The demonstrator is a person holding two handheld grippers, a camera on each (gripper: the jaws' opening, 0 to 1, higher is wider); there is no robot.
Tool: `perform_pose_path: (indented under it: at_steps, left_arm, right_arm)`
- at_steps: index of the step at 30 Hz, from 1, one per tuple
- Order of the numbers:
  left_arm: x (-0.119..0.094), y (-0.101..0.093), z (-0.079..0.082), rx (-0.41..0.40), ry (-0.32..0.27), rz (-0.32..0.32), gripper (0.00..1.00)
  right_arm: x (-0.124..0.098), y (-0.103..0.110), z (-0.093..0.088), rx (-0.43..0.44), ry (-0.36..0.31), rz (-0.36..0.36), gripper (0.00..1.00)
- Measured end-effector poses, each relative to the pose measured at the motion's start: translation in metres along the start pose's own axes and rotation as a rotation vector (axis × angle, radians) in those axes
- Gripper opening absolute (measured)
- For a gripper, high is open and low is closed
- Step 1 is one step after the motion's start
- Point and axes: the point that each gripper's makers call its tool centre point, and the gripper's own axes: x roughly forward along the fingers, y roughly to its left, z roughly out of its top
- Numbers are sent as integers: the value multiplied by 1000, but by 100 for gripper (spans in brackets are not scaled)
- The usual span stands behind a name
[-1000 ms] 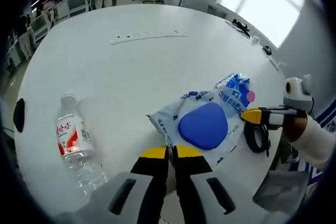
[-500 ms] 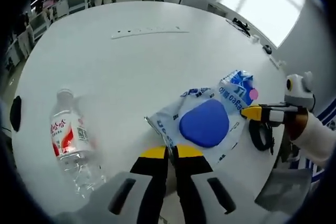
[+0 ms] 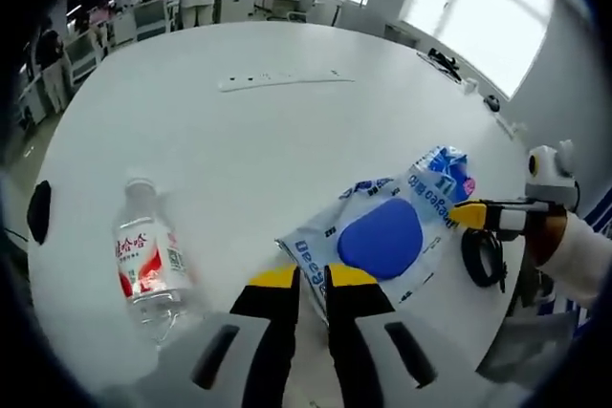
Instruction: Arrange the tabletop items into an orderly group along one side of the table until the central work area is clear of visible clutter.
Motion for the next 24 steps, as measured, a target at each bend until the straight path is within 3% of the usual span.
perform_pose_path:
  at_steps: [4,8,10,13,15,17,24]
  left_arm:
    - [-10,0,5,20,-47,20,22]
    - [-28,0,12,37,-134,59,58]
    - [-33,5,11,31,-163,73,70]
    - [-46,8,8,8,-183,82,68]
    - [-56,6,4,-15,-195,85,67]
    - [-67,4,-1,-33,-213,89,70]
    - [-101,-4,-22,-105,-266,81,78]
  right_arm:
    - [-6,9,3,0,-32,26,29]
    - [-20,29,11,-6,-110,120,49]
    - [-26,35,10,-24,-126,142,55]
    - [-29,36,12,-29,-148,165,69]
    - [-37,43,14,-31,-174,198,88]
    - [-44,49,18,-25,-203,236,99]
    - [-80,66,15,-75,-235,348,99]
